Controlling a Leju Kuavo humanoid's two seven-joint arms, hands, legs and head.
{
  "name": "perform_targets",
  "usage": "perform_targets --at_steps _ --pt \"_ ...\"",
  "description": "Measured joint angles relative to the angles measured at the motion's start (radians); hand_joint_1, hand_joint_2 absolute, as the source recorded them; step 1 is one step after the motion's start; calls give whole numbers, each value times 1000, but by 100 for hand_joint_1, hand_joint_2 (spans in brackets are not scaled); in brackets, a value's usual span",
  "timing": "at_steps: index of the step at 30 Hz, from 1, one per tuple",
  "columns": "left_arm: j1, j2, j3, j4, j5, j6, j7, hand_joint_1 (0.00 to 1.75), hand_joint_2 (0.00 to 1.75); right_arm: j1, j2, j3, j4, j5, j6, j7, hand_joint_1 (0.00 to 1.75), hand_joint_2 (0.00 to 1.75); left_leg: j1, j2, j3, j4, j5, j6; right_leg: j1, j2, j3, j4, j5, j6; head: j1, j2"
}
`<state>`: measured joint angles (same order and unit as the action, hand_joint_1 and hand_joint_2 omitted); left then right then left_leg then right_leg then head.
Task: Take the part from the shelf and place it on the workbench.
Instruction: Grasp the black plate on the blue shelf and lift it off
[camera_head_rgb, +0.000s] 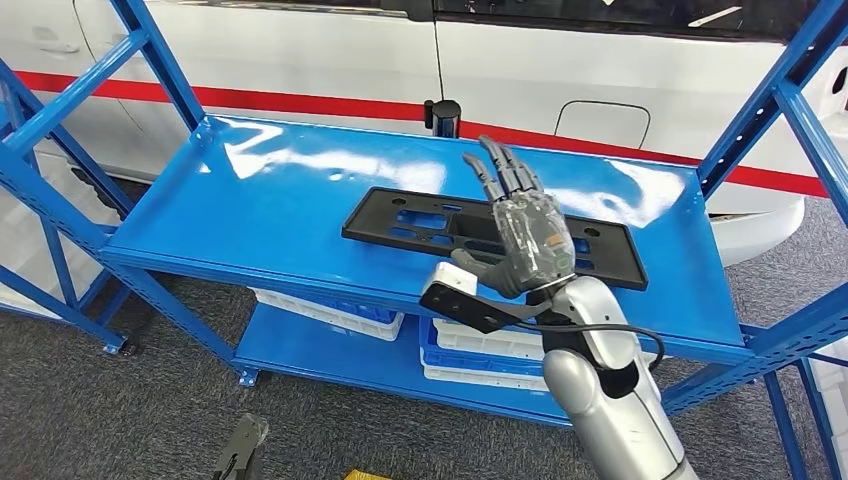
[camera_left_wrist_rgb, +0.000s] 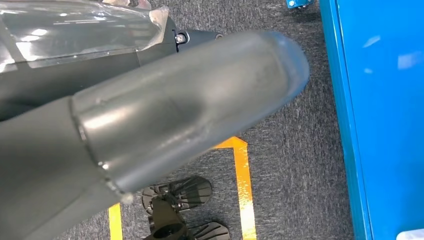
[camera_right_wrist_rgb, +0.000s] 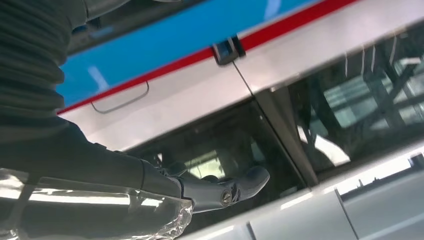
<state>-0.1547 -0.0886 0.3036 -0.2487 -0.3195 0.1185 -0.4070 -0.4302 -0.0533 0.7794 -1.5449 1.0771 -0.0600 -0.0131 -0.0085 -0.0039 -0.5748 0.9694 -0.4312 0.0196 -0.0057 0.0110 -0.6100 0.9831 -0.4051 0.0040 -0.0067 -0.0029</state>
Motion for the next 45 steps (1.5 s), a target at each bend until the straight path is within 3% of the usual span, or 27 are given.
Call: perform_targets --at_steps 7,16,26,34,45 --pt "-1 -1 14 0 -4 -2 2 0 0 -45 64 23 220 16 -9 18 0 175 0 0 1 0 1 0 0 0 0 0 0 0 0 0" --pt "-2 -3 21 0 -25 -5 17 0 0 -74 103 27 360 26 -2 34 0 175 0 0 0 0 0 0 0 -1 0 0 0 0 0 0" --pt "-10 -10 40 -2 -50 -14 34 0 0 -160 177 -32 685 137 -96 92 0 175 0 0 1 1 1 0 0 -1 0 0 0 0 0 0" --pt "-11 -10 71 -2 -86 -23 24 0 0 -224 204 -91 825 290 -153 183 0 175 0 0 1 1 1 0 0 -1 1 0 0 0 0 0" --pt "-14 -12 78 -2 -92 -23 24 0 0 -261 211 -128 903 306 -170 189 0 175 -1 0 6 1 1 0 0 0 5 0 0 0 0 0"
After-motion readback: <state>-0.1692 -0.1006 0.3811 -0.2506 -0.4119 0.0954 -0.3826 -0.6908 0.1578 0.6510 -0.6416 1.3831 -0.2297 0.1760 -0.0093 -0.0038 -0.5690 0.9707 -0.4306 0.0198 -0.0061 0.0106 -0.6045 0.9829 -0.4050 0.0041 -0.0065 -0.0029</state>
